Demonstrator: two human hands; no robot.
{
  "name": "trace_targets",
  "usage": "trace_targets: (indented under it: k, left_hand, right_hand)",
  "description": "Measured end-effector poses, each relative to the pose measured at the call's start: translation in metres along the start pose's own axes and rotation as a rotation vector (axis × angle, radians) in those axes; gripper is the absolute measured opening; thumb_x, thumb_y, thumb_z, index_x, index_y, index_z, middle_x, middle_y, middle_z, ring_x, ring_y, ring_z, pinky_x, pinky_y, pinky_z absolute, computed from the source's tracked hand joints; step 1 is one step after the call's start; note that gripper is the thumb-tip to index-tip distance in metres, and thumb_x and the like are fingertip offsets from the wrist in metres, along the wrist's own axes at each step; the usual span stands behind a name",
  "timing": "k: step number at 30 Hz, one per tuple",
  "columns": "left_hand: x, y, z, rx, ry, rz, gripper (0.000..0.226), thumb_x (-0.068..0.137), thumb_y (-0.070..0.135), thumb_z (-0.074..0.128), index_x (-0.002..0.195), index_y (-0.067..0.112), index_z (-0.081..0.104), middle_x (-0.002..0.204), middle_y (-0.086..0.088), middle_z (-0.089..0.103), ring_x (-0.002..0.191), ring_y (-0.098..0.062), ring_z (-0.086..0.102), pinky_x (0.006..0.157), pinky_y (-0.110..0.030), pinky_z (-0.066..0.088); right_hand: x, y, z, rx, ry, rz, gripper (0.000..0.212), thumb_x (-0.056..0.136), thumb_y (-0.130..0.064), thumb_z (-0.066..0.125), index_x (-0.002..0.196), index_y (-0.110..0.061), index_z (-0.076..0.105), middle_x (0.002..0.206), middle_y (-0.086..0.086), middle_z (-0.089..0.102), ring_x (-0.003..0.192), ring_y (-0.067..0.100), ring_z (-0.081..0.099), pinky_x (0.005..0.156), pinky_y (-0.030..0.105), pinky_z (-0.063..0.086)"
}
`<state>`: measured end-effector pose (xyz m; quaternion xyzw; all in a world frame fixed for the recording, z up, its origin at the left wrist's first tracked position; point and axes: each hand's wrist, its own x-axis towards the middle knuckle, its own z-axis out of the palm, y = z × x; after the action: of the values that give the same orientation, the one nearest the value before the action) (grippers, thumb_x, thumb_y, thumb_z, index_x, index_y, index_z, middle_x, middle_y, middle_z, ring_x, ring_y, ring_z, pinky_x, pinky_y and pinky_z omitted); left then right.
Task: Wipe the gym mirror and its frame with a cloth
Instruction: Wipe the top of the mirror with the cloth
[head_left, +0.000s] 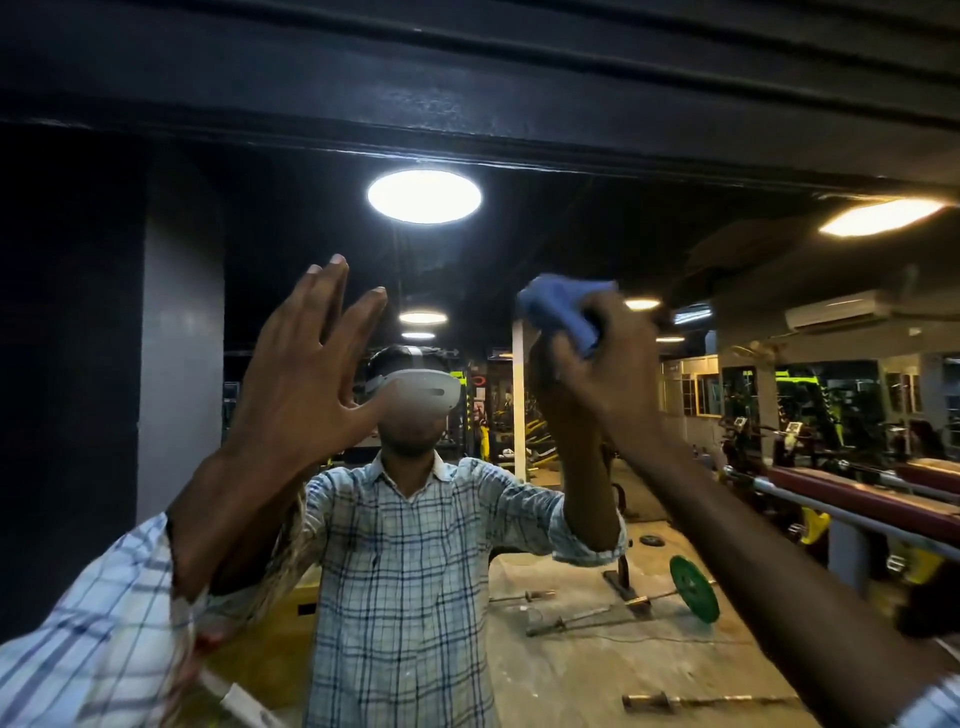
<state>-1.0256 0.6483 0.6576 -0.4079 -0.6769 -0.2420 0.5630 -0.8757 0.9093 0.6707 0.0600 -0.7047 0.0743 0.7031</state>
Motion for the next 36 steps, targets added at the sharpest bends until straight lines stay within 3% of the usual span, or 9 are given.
trace_targets:
  k: [4,10,14,15,20,22,25,31,36]
  left_hand:
    - [0.000,-0.001,0.001,-0.011,0.004,0.014,0.089,0.087,0.062,0.061,0.162,0.027,0.030,0.174,-0.002,0.003,0.161,-0.025,0.003,0.124,-0.053,0.018]
    - [-0.001,-0.004,-0.004,0.017,-0.006,0.008,0.089,0.086,0.066,0.057,0.162,0.030,0.030,0.175,0.001,0.000,0.161,-0.022,0.001,0.122,-0.049,0.016]
    - [-0.002,-0.010,-0.006,0.052,-0.008,-0.009,0.090,0.085,0.068,0.056,0.163,0.032,0.027,0.175,-0.001,0.000,0.161,-0.024,0.001,0.122,-0.052,0.019]
    - [-0.003,-0.011,-0.007,0.058,-0.009,-0.013,0.090,0.086,0.068,0.056,0.163,0.032,0.027,0.175,0.000,0.000,0.161,-0.024,0.002,0.122,-0.053,0.020]
    - [-0.007,-0.022,-0.014,0.074,-0.025,-0.013,0.093,0.084,0.070,0.057,0.163,0.035,0.024,0.174,0.002,-0.004,0.161,-0.023,-0.001,0.124,-0.055,0.020]
    - [-0.007,-0.029,-0.017,0.079,-0.029,-0.015,0.094,0.083,0.072,0.058,0.163,0.035,0.024,0.174,0.001,-0.004,0.161,-0.024,0.000,0.124,-0.057,0.022]
    - [-0.006,-0.041,-0.021,0.059,-0.023,-0.006,0.095,0.082,0.075,0.054,0.163,0.035,0.026,0.174,-0.001,-0.004,0.161,-0.027,0.002,0.121,-0.058,0.024]
    - [-0.006,-0.064,-0.029,0.082,-0.034,0.067,0.095,0.083,0.070,0.059,0.163,0.031,0.027,0.174,0.000,-0.003,0.161,-0.023,0.001,0.122,-0.047,0.016]
    - [-0.006,-0.091,-0.041,0.063,-0.031,0.071,0.095,0.083,0.073,0.055,0.164,0.033,0.025,0.174,0.001,-0.004,0.161,-0.022,0.000,0.122,-0.047,0.015]
  right_hand:
    - [-0.032,-0.017,0.007,0.033,-0.603,-0.459,0.025,0.091,-0.028,0.061,0.108,-0.010,0.063,0.099,0.002,0.062,0.084,0.016,0.060,0.074,0.039,0.053]
    - [0.020,-0.002,0.002,0.035,0.085,0.012,0.014,0.088,-0.025,0.064,0.100,-0.016,0.062,0.094,-0.005,0.058,0.081,0.002,0.051,0.078,0.027,0.049]
    - [-0.013,-0.034,0.029,0.028,-0.558,-0.513,0.023,0.087,-0.024,0.068,0.105,-0.011,0.064,0.095,0.002,0.062,0.081,0.017,0.057,0.070,0.041,0.051]
    - [-0.005,-0.033,0.028,0.017,-0.587,-0.552,0.023,0.086,-0.026,0.068,0.103,-0.012,0.064,0.094,0.001,0.062,0.081,0.017,0.057,0.069,0.043,0.052]
    - [0.049,-0.014,0.022,0.036,0.079,-0.007,0.018,0.085,-0.026,0.064,0.100,-0.018,0.064,0.092,-0.007,0.058,0.082,0.008,0.055,0.076,0.041,0.054]
    - [0.036,-0.029,0.038,0.064,-0.030,-0.119,0.018,0.086,-0.024,0.066,0.101,-0.015,0.062,0.094,-0.005,0.058,0.082,0.010,0.055,0.074,0.041,0.053]
    - [0.011,-0.053,0.056,0.010,-0.506,-0.525,0.022,0.085,-0.026,0.070,0.101,-0.013,0.062,0.092,0.000,0.060,0.080,0.020,0.059,0.069,0.047,0.051]
    - [0.079,-0.040,0.042,-0.056,0.094,-0.120,0.020,0.086,-0.024,0.064,0.102,-0.012,0.063,0.094,-0.005,0.055,0.084,0.012,0.055,0.077,0.045,0.052]
    - [0.039,-0.081,0.071,-0.055,-0.416,-0.523,0.020,0.083,-0.018,0.070,0.099,-0.008,0.062,0.091,0.005,0.061,0.080,0.023,0.057,0.069,0.043,0.049]
